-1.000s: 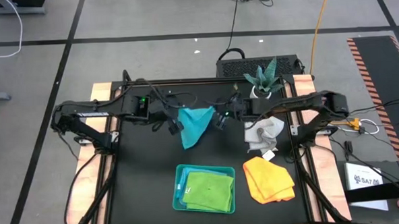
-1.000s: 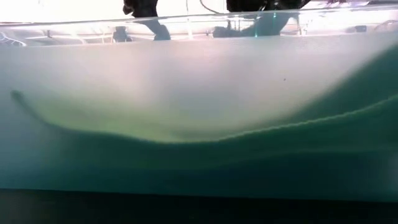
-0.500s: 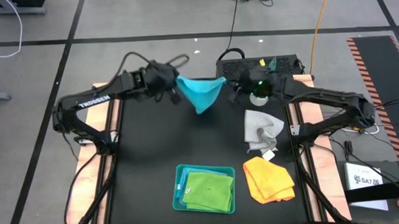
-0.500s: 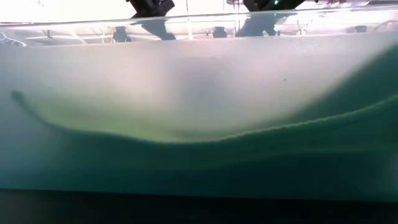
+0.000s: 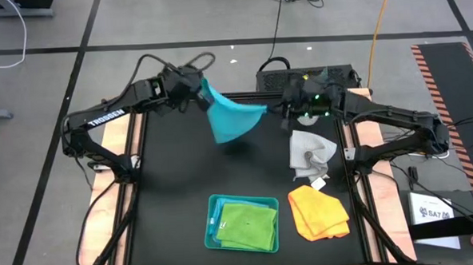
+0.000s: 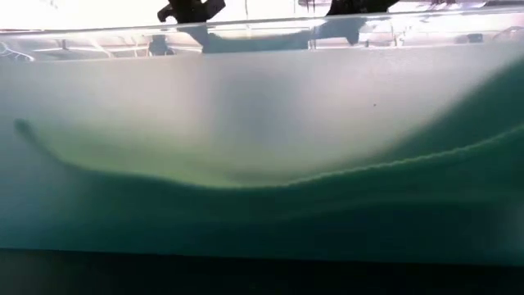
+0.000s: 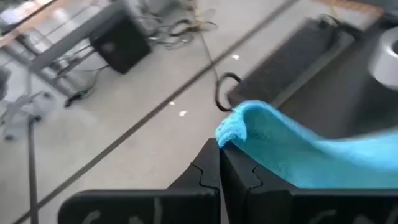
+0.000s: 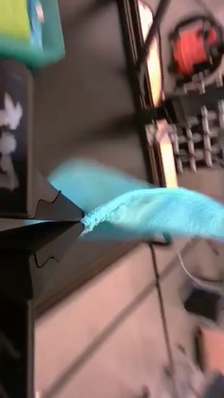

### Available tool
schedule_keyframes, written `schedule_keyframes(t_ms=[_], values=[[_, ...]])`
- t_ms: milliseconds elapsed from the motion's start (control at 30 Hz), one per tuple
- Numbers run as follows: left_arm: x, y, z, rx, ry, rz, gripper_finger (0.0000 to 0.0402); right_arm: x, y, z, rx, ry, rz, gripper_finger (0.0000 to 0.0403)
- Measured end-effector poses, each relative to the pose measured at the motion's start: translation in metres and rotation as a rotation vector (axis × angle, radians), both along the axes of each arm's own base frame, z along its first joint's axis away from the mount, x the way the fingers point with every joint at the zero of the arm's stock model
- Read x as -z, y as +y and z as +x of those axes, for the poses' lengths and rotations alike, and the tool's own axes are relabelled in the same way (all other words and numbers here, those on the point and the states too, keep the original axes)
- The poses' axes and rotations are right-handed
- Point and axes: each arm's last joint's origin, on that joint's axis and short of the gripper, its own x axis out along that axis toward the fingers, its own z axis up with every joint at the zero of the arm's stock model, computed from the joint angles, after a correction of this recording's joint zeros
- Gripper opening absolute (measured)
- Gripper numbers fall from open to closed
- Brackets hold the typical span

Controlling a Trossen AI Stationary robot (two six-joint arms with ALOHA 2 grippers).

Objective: Fold microfiber towels
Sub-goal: Fold the blue microfiber cloth into a quarter

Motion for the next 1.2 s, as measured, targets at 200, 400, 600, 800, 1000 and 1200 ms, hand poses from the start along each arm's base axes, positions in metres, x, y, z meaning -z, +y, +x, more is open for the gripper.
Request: schedule_keyframes(t_ms=[200, 400, 600, 800, 1000, 1200], values=[[-0.013, 0.016, 0.005, 0.060, -0.198, -0.001, 0.0001, -0.025, -0.019, -0.020, 0.073, -0.086, -0.146, 0.0000], [-0.014, 0.015, 0.007, 0.112, -0.243, -0.043, 0.0001, -0.030, -0.022, -0.041, 0.069, -0.087, -0.107, 0.0000], [-0.012, 0.022, 0.005, 0.077, -0.222, -0.027, 0.0001, -0.029, -0.031, -0.049, 0.137, -0.030, -0.183, 0.0000], [-0.006, 0.037, -0.001, 0.046, -0.190, -0.062, 0.0001, -0.022, -0.052, -0.053, 0.192, 0.034, -0.212, 0.0000], [0.000, 0.056, -0.008, 0.016, -0.169, -0.089, 0.0001, 0.002, -0.081, -0.043, 0.166, 0.117, -0.141, 0.0000], [0.015, 0.083, -0.008, 0.010, -0.120, -0.119, 0.0001, 0.023, -0.111, -0.029, 0.166, 0.161, -0.179, 0.0000]])
